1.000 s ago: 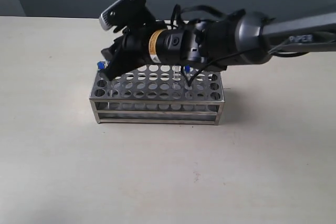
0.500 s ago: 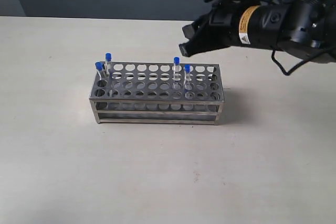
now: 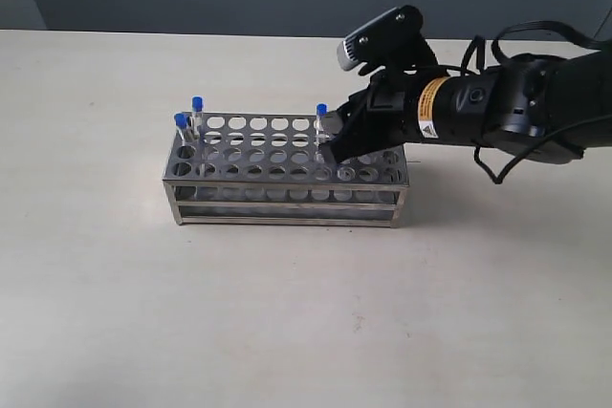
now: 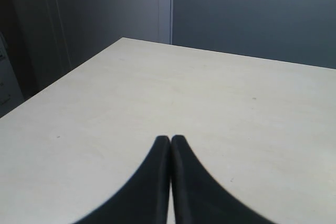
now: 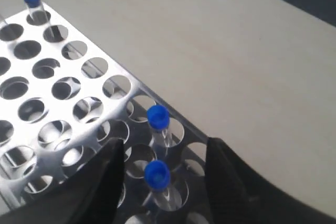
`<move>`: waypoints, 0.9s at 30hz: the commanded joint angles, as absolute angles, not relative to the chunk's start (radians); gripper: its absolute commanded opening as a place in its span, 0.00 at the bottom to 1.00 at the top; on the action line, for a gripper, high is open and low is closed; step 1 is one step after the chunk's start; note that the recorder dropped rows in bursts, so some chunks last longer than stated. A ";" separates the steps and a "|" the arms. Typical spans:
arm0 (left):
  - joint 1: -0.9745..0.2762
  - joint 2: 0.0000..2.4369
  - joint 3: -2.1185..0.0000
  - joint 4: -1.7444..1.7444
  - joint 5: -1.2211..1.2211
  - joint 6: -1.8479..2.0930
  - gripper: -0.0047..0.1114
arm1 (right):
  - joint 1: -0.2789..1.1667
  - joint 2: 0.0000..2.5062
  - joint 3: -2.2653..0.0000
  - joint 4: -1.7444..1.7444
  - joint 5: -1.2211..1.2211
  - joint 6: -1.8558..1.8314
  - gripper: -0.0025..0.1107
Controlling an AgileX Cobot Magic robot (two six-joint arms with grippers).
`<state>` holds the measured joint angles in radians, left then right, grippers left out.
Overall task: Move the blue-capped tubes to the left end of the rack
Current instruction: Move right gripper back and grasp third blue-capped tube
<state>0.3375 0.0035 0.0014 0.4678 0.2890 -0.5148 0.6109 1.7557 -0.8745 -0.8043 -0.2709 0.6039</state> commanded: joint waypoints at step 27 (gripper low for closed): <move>0.339 0.000 0.000 0.467 0.291 -0.516 0.05 | 0.604 1.798 -0.924 -0.773 -0.206 0.568 0.02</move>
<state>0.3375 0.0035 0.0014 0.4678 0.2890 -0.5148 0.6109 1.8404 -0.9229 -0.7766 -0.2273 0.5728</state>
